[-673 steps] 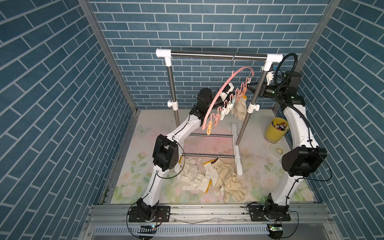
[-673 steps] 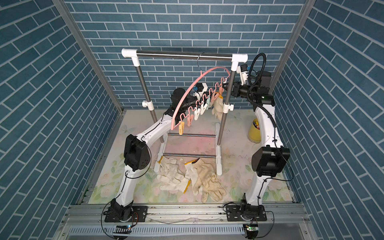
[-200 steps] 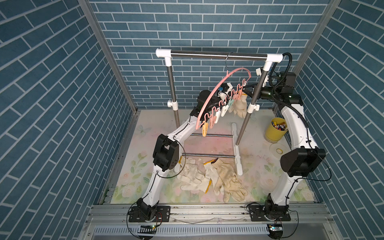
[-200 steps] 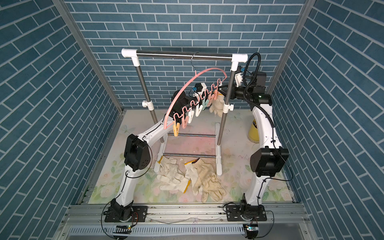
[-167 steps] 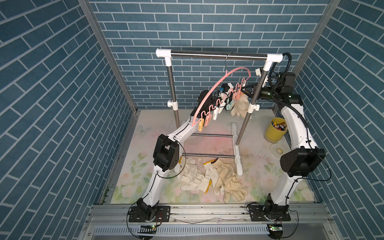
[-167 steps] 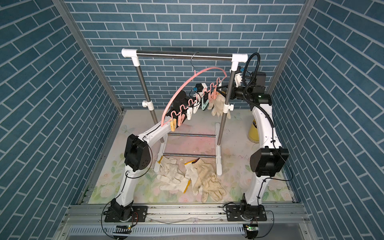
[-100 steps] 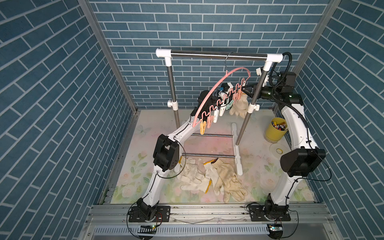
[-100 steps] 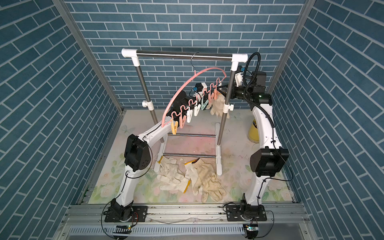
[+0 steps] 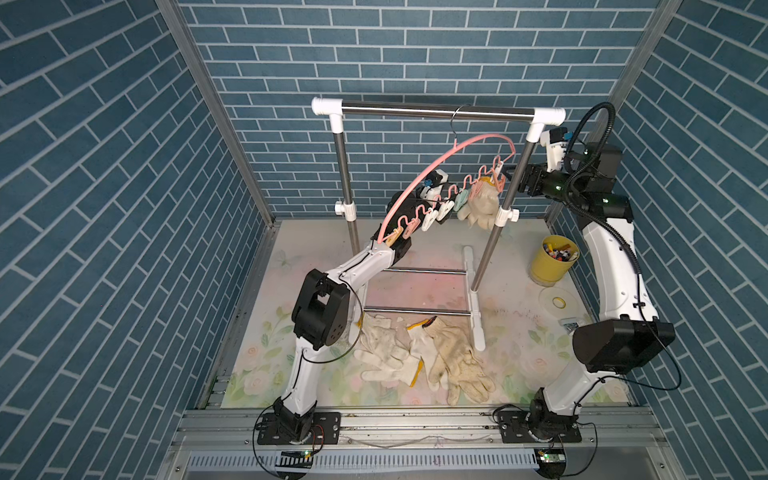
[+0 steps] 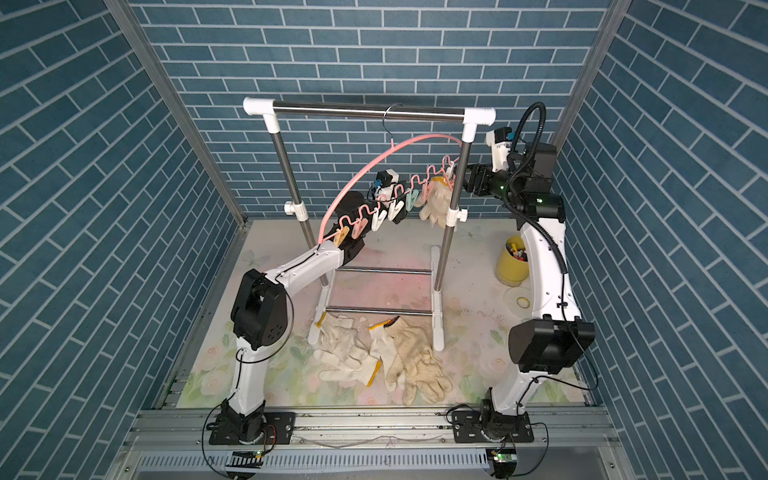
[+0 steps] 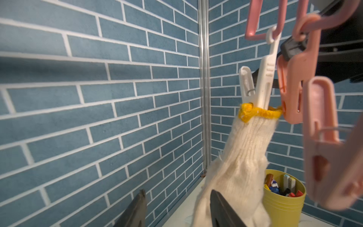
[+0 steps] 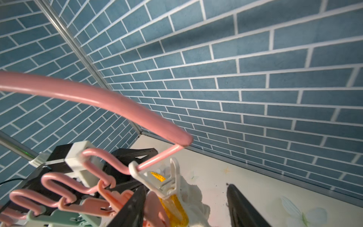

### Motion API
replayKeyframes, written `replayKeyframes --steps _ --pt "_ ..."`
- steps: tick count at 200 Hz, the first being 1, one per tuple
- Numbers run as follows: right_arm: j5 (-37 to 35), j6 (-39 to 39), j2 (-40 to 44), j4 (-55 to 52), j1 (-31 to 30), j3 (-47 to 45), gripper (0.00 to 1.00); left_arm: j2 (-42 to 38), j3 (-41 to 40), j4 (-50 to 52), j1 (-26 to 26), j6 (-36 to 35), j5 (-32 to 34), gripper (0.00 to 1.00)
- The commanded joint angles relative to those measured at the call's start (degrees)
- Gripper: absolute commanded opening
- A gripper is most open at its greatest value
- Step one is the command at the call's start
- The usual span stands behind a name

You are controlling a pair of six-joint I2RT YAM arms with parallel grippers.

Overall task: Clip the gloves onto a hanger to dry
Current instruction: Clamp the glove onto the hanger.

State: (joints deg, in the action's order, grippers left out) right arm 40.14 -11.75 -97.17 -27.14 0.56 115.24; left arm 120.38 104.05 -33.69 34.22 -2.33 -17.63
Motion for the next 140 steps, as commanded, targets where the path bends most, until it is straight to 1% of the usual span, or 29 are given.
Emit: replayKeyframes --steps 1,9,35,54,68,86,108,133,140 --pt "-5.75 -2.84 3.51 2.85 2.21 -3.36 0.66 -5.33 -2.3 -1.4 -0.7 -1.92 2.9 0.56" --pt "-5.16 -3.71 4.27 3.8 2.84 -4.49 0.68 -6.57 -3.34 -1.1 -0.73 -2.09 3.21 0.56" --pt "-4.67 -4.59 5.83 3.58 3.51 -5.9 0.69 -10.38 -6.74 1.32 -0.76 -2.16 2.76 0.54" --pt "-5.38 -4.86 8.3 4.39 3.9 -8.51 0.69 -13.89 -11.67 1.19 -0.77 -0.75 4.91 0.54" --pt "-4.65 -5.13 9.5 4.81 4.26 -9.91 0.76 -15.85 -14.16 2.79 -0.82 -0.66 5.96 0.54" --pt "-2.11 -5.25 9.28 4.22 4.36 -10.16 0.78 -17.66 -15.28 6.55 -0.82 -0.81 5.73 0.53" --pt "1.79 -7.12 8.07 5.44 4.42 -10.99 0.78 -19.46 -16.91 7.33 -0.73 -0.75 4.19 0.52" --pt "9.18 -10.56 5.41 6.92 4.36 -10.11 0.8 -20.27 -17.59 8.22 -0.64 -1.31 3.71 0.52" --pt "11.04 -11.21 4.36 6.51 4.32 -9.05 0.83 -20.31 -17.6 8.51 -0.62 -1.43 3.7 0.52"
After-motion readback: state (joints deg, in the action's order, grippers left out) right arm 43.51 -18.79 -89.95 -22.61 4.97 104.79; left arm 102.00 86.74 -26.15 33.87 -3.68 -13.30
